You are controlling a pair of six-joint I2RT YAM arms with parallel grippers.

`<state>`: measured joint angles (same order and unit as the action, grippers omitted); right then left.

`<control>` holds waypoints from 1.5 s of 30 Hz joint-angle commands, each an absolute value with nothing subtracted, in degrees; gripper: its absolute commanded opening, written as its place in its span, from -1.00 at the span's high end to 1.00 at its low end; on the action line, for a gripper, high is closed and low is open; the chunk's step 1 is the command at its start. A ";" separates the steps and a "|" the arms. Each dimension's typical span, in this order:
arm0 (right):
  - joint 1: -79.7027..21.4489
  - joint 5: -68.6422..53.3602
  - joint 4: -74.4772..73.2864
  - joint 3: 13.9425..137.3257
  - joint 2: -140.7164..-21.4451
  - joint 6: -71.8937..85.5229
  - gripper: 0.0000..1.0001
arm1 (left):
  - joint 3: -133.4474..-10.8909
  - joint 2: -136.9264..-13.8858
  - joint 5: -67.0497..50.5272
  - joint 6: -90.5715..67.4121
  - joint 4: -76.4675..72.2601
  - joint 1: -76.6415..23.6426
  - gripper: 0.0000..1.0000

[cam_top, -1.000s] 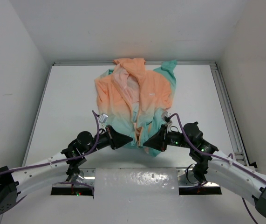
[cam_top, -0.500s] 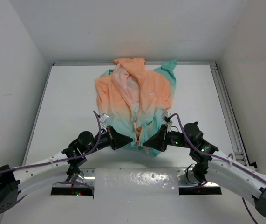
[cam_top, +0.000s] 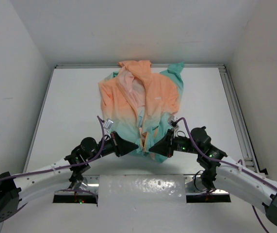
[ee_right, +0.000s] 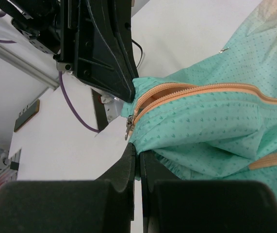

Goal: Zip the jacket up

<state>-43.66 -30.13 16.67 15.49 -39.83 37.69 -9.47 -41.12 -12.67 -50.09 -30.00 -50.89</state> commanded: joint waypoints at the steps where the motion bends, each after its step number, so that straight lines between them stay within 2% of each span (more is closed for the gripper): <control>1: -43.95 -29.71 19.60 18.46 -39.73 37.26 1.00 | -9.23 -40.43 -13.89 -50.63 -34.01 -50.80 1.00; 7: -44.03 -29.01 20.04 18.89 -40.08 37.97 1.00 | -9.32 -40.61 -13.54 -50.27 -32.97 -50.98 1.00; 16: -44.73 -27.25 17.23 20.30 -41.92 38.14 1.00 | -12.30 -37.88 -6.78 -45.71 -23.39 -52.82 1.00; 31: -46.23 -24.88 12.13 24.43 -47.81 39.38 1.00 | -13.27 -39.46 -9.14 -43.51 -24.17 -55.19 1.00; 45: -46.85 -21.27 7.39 28.39 -49.57 41.75 1.00 | -15.65 -38.94 -3.87 -40.70 -15.91 -57.13 1.00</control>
